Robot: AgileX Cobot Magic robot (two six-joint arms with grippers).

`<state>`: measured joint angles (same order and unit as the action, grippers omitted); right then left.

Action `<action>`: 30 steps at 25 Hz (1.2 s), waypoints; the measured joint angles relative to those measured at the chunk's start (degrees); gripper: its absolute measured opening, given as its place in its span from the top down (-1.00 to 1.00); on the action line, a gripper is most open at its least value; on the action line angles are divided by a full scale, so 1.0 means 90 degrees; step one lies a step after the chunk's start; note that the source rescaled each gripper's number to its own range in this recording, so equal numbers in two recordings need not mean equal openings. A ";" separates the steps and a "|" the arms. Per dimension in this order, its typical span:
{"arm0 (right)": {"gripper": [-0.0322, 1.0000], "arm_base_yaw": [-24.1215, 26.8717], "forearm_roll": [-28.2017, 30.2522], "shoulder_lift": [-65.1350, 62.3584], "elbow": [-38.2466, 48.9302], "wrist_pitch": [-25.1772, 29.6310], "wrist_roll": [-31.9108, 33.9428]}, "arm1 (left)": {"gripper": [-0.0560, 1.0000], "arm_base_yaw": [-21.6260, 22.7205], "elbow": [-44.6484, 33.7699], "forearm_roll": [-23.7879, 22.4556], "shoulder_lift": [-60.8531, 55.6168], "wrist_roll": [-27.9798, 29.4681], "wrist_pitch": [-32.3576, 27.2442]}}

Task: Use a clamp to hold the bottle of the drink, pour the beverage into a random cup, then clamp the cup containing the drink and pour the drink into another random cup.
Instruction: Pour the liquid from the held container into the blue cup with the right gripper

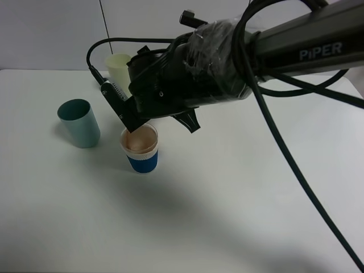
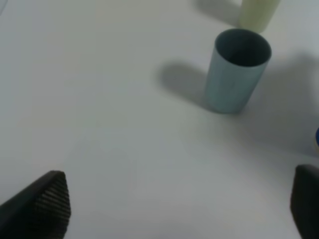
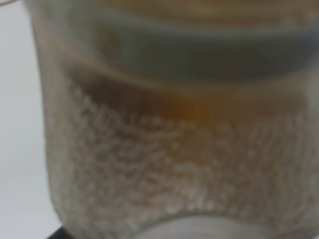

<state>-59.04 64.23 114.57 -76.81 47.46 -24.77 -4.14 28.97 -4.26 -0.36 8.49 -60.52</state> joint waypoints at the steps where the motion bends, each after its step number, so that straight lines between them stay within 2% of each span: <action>1: 0.93 0.0000 0.0006 0.0000 0.0000 0.0014 0.0000 | -0.36 0.0000 0.0000 0.0000 0.0000 0.0000 0.0000; 30: 0.93 -0.0184 0.0293 0.0000 0.0000 0.0432 -0.0129 | -0.36 0.0000 0.0000 0.0000 0.0000 0.0000 0.0000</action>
<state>-60.70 66.87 114.57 -76.81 51.35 -25.93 -4.14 28.97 -4.26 -0.36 8.49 -60.52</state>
